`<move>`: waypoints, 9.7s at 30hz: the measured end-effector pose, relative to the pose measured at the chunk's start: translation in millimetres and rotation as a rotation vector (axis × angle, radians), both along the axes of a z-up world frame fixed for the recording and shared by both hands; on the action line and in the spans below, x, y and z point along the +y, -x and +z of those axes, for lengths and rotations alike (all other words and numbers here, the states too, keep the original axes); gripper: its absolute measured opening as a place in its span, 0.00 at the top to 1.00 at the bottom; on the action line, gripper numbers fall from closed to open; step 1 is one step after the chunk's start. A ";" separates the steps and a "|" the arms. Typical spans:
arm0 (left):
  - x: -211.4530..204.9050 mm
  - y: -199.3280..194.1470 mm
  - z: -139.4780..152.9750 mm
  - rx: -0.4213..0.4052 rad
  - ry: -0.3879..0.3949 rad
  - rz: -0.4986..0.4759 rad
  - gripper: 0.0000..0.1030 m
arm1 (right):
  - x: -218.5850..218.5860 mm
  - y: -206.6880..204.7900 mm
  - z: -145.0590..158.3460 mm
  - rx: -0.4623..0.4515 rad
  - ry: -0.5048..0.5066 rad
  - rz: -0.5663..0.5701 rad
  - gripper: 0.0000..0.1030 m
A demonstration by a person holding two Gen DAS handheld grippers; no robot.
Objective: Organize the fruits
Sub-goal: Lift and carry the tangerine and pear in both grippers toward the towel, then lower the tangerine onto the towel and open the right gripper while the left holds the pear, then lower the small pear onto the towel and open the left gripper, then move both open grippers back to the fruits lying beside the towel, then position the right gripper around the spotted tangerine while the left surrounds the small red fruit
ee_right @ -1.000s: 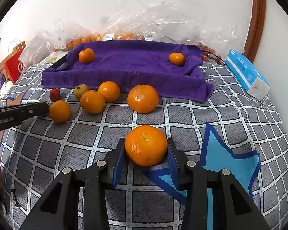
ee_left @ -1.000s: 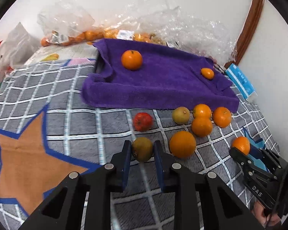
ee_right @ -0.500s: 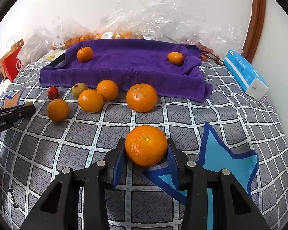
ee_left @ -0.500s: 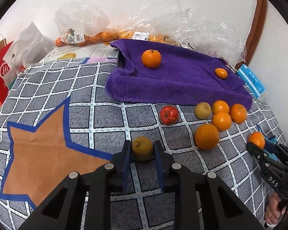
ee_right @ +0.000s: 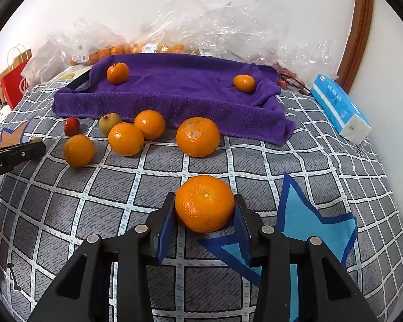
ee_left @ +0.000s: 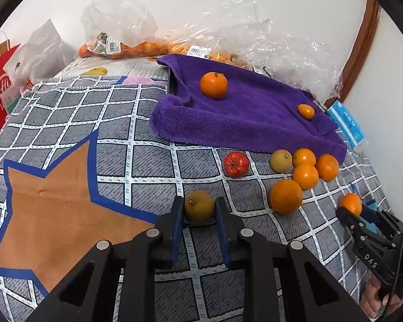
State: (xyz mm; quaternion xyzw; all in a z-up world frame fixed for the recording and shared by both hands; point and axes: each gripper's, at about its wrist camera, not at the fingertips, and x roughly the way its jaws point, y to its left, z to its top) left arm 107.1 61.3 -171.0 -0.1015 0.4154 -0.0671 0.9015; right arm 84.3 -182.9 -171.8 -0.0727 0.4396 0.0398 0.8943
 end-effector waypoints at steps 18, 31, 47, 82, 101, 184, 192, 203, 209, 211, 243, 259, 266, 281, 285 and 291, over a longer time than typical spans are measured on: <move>18.7 12.8 7.7 -0.088 0.127 0.005 0.78 | -1.2 6.2 5.6 -0.037 -0.030 0.007 0.60; 26.5 17.2 10.1 -0.117 0.156 0.033 0.78 | -3.2 11.2 9.0 -0.059 -0.071 0.023 0.60; 16.7 28.5 29.5 -0.113 0.172 0.032 0.78 | -16.3 25.7 22.3 -0.093 -0.142 -0.021 0.60; -13.4 -47.1 93.9 -0.196 0.045 0.080 0.78 | -34.6 -77.0 81.8 -0.161 -0.159 -0.061 0.60; -8.2 -124.8 31.0 -0.089 0.094 0.077 0.78 | -40.3 -166.1 21.7 -0.077 -0.172 -0.084 0.60; -8.6 -66.0 67.8 -0.169 0.061 0.041 0.54 | -4.2 -63.5 5.9 -0.037 -0.172 -0.022 0.52; -1.4 -30.1 30.7 -0.039 0.023 0.002 0.53 | -2.0 -69.7 -5.2 0.017 -0.164 -0.021 0.58; -28.1 -30.0 15.1 0.009 -0.012 -0.082 0.56 | -25.2 -44.1 -0.6 -0.026 -0.160 -0.078 0.59; -36.5 -46.2 10.8 0.025 -0.011 -0.082 0.62 | -36.6 -44.4 0.4 -0.034 -0.220 -0.111 0.59; -37.5 -49.8 6.7 0.041 -0.012 -0.084 0.67 | -36.2 -44.8 0.3 -0.034 -0.222 -0.108 0.59; -15.7 -29.8 14.8 -0.137 0.086 -0.014 0.76 | -30.2 -46.5 -3.2 -0.022 -0.208 -0.065 0.59; -18.5 -21.9 20.7 -0.189 0.077 -0.027 0.76 | -29.9 -42.9 0.8 -0.041 -0.208 -0.064 0.59; -18.0 -20.9 21.2 -0.195 0.081 -0.025 0.76 | -30.2 -43.0 0.0 -0.038 -0.211 -0.064 0.59; -17.8 -18.3 24.3 -0.219 0.081 -0.022 0.76 | -33.4 -41.2 1.8 -0.056 -0.240 -0.066 0.59; -18.3 -17.8 24.6 -0.225 0.081 -0.023 0.76 | -33.8 -40.8 2.1 -0.056 -0.244 -0.067 0.59; -19.5 -17.3 24.9 -0.230 0.078 -0.026 0.76 | -34.5 -40.1 3.1 -0.061 -0.250 -0.066 0.59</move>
